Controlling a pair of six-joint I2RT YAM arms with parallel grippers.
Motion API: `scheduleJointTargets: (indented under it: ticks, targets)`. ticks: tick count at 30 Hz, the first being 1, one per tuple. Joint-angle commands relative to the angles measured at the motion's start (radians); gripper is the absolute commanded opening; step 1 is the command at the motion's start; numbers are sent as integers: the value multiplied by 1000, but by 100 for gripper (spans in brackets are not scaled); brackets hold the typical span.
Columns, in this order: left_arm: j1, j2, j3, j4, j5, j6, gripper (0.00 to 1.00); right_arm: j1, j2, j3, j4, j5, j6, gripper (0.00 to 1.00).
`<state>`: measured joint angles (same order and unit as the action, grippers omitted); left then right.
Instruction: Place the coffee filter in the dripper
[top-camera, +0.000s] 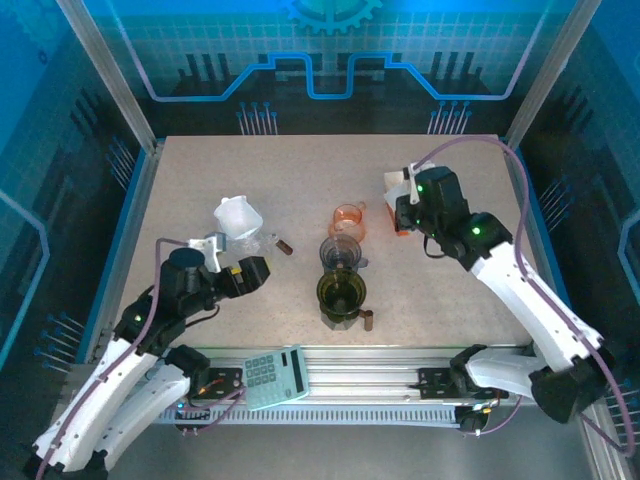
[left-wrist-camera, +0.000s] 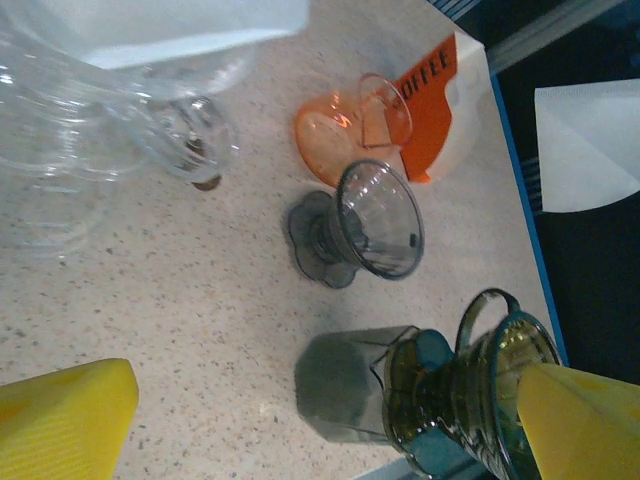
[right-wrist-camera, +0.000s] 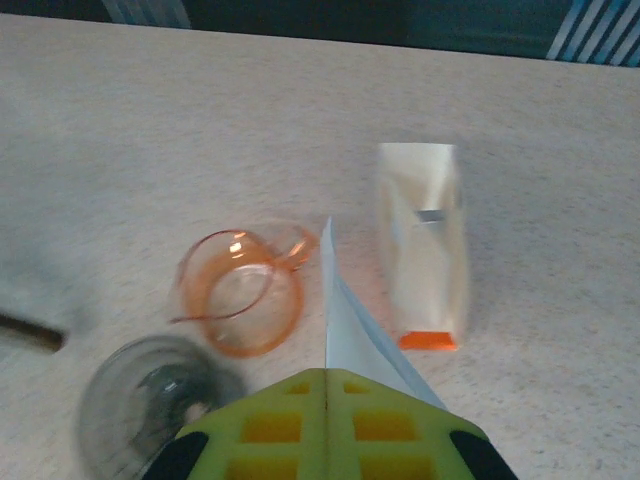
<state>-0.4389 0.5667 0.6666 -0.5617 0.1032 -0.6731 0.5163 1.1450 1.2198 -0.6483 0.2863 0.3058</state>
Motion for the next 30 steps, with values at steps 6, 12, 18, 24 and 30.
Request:
scheduleJointTargets:
  ticks: [6,12,18,24,30]
  targets:
    - [-102,65,34,79,33,33,98,135,-113,121,-342,-238,-13,0]
    - [-135,118,33,124,51,22,97,252,-108,233,-511,-279,15,0]
    - [-147,147,31,150,75,16,97,358,-19,327,-639,-246,35,0]
    - [-149,148,30,155,99,17,98,429,111,444,-718,-204,12,0]
    - [-149,145,30,149,128,21,98,464,265,548,-755,-188,-26,0]
